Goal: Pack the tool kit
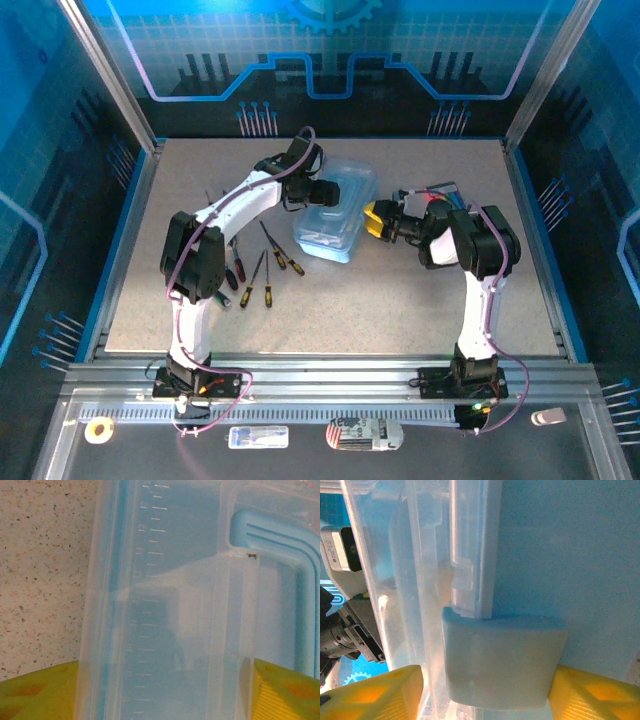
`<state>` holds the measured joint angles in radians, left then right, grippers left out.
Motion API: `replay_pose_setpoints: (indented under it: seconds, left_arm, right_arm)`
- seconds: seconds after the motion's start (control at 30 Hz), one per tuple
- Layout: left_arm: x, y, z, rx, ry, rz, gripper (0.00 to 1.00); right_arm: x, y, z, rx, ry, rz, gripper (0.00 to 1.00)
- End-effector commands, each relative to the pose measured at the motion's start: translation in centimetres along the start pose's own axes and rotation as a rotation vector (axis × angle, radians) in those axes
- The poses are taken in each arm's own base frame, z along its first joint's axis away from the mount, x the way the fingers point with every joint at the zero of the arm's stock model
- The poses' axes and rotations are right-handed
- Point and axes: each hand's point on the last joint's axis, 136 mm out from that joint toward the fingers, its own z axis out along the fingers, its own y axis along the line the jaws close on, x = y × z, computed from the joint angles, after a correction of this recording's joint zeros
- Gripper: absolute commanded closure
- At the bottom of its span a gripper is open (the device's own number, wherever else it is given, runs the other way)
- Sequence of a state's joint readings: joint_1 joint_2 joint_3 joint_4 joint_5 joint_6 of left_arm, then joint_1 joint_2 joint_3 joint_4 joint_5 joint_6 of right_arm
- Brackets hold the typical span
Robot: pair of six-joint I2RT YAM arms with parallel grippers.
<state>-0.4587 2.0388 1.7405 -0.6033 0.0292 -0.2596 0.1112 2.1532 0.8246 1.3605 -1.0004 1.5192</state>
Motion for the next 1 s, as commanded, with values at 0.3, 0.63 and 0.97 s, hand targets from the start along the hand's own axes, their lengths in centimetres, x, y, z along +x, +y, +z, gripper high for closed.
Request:
replay_pose_setpoints:
  seconds: [0.3, 0.63, 0.97]
  left_arm:
    - [8.2, 3.7, 4.5, -0.182, 0.268, 0.012, 0.28]
    - [9.6, 6.5, 5.1, -0.333, 0.312, 0.042, 0.29]
    - [10.1, 7.2, 5.6, -0.353, 0.332, 0.047, 0.31]
  right_arm:
    - [0.3, 5.2, 0.8, -0.086, 0.059, -0.131, 0.35]
    - [-0.5, 8.1, -0.8, -0.108, 0.007, -0.196, 0.40]
    - [-1.2, 8.8, -3.7, -0.097, -0.054, -0.216, 0.46]
